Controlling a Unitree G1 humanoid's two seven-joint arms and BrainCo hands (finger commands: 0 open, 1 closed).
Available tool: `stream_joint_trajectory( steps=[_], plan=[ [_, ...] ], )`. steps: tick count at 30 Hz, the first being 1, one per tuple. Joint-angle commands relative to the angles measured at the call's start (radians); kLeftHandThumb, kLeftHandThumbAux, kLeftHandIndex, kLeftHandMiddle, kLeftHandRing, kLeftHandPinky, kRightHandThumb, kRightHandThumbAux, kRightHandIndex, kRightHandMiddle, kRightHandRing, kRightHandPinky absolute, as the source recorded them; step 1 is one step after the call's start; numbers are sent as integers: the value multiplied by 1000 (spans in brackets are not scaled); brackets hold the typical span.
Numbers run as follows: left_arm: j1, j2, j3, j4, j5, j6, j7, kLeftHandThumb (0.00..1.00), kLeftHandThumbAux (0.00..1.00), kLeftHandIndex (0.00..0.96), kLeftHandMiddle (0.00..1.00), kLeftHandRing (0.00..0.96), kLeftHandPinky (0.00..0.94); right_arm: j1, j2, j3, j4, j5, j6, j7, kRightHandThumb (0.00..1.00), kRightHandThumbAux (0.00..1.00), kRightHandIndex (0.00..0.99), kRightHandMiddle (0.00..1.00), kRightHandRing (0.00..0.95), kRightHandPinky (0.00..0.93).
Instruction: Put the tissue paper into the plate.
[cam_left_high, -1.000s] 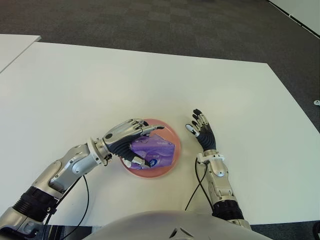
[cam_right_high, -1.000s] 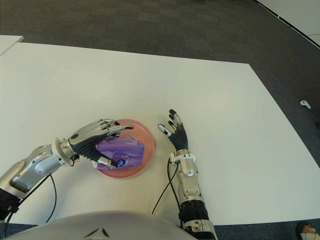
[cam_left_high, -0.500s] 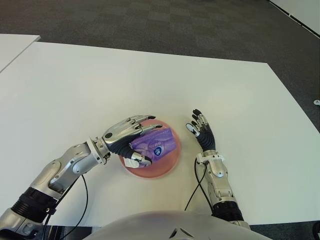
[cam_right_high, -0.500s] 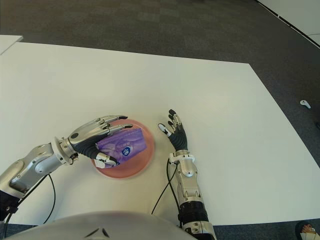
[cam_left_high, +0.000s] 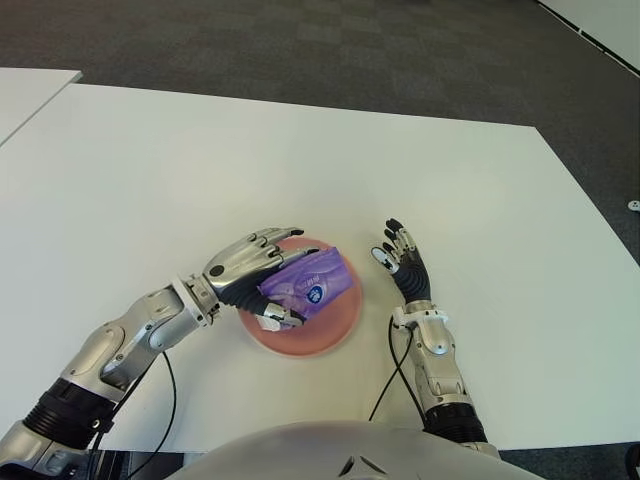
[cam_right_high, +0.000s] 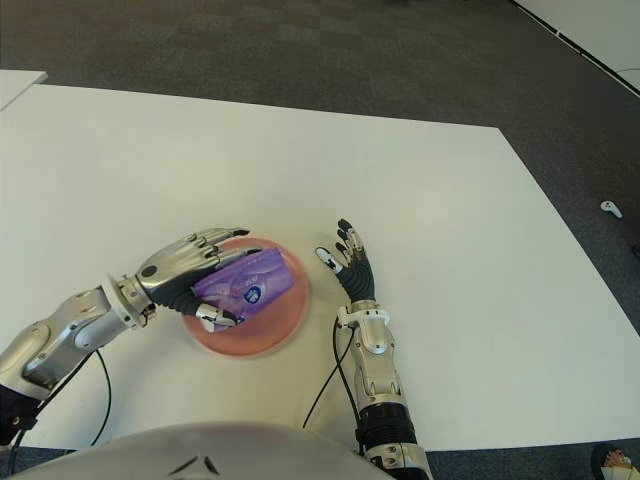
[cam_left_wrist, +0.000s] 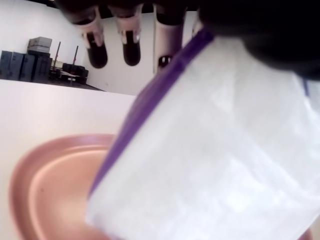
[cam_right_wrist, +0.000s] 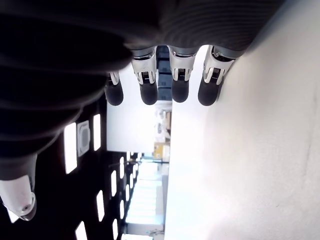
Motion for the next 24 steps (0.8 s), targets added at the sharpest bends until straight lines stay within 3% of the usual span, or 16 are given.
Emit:
stream_joint_trajectory(
  steps=[1, 11, 24],
  plan=[
    [21, -7, -1, 3, 66, 15, 33, 161, 171, 0, 0, 0, 0, 107, 9, 20, 116, -15, 169, 1, 153, 554, 78, 46, 39, 83],
    [15, -18, 9, 25, 89, 7, 105, 134, 199, 0, 0, 0, 0, 108, 8, 25, 107, -15, 174, 0, 159, 535, 81, 50, 42, 82],
    [-23, -32, 53, 65, -27, -10, 120, 122, 229, 0, 0, 0, 0, 113, 5, 32, 106, -14, 172, -6, 160, 547, 81, 47, 39, 79]
  ],
)
